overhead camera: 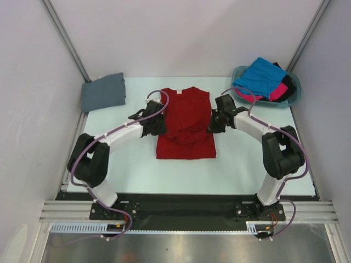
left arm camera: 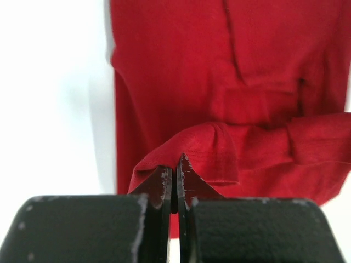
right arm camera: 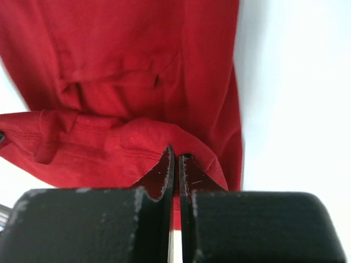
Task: Fold and stack the t-shirts
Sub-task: Fold the tshirt
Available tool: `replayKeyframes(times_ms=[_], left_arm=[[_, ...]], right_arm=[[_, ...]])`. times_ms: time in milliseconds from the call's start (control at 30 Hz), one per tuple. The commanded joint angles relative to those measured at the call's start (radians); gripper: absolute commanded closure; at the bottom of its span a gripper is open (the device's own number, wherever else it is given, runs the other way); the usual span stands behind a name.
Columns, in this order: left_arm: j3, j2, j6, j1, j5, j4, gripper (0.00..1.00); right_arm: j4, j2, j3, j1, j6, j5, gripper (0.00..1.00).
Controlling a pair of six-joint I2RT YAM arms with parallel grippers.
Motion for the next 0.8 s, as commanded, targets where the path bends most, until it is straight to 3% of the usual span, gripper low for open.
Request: replayKeyframes(times_ms=[0, 100, 167, 200, 233, 300, 400, 600, 700, 767], left_arm=[[0.039, 0.061, 0.034, 0.030, 0.066, 0.045, 1.00], [0.045, 0.092, 0.035, 0.042, 0.077, 0.060, 0.98], [0.055, 0.120, 0.041, 0.050, 0.081, 0.074, 0.83], [0.059, 0.132, 0.052, 0.050, 0.075, 0.081, 0.69], [0.065, 0.141, 0.057, 0.055, 0.060, 0.088, 0.66], [0.065, 0.143, 0.075, 0.064, 0.038, 0.150, 0.64], [0.111, 0.160, 0.100, 0.091, 0.037, 0.216, 0.65], [0.279, 0.224, 0.153, 0.130, 0.009, 0.226, 0.67], [0.362, 0.270, 0.175, 0.154, 0.043, 0.209, 0.63], [0.426, 0.287, 0.166, 0.160, 0.014, 0.115, 0.63]], right_arm=[[0.012, 0.055, 0.066, -0.012, -0.026, -0.024, 1.00], [0.013, 0.097, 0.089, -0.018, -0.032, -0.004, 1.00], [0.022, 0.112, 0.097, -0.022, -0.040, 0.024, 0.92], [0.016, 0.118, 0.106, -0.025, -0.048, 0.033, 0.85], [0.019, 0.124, 0.121, -0.027, -0.054, 0.044, 0.83], [0.058, 0.131, 0.126, -0.030, -0.078, 0.078, 0.79], [0.068, 0.155, 0.182, -0.044, -0.088, 0.101, 0.81], [0.087, 0.212, 0.308, -0.080, -0.134, 0.144, 0.77], [0.060, 0.267, 0.412, -0.103, -0.154, 0.098, 0.52], [-0.020, 0.278, 0.453, -0.105, -0.161, 0.143, 0.49]])
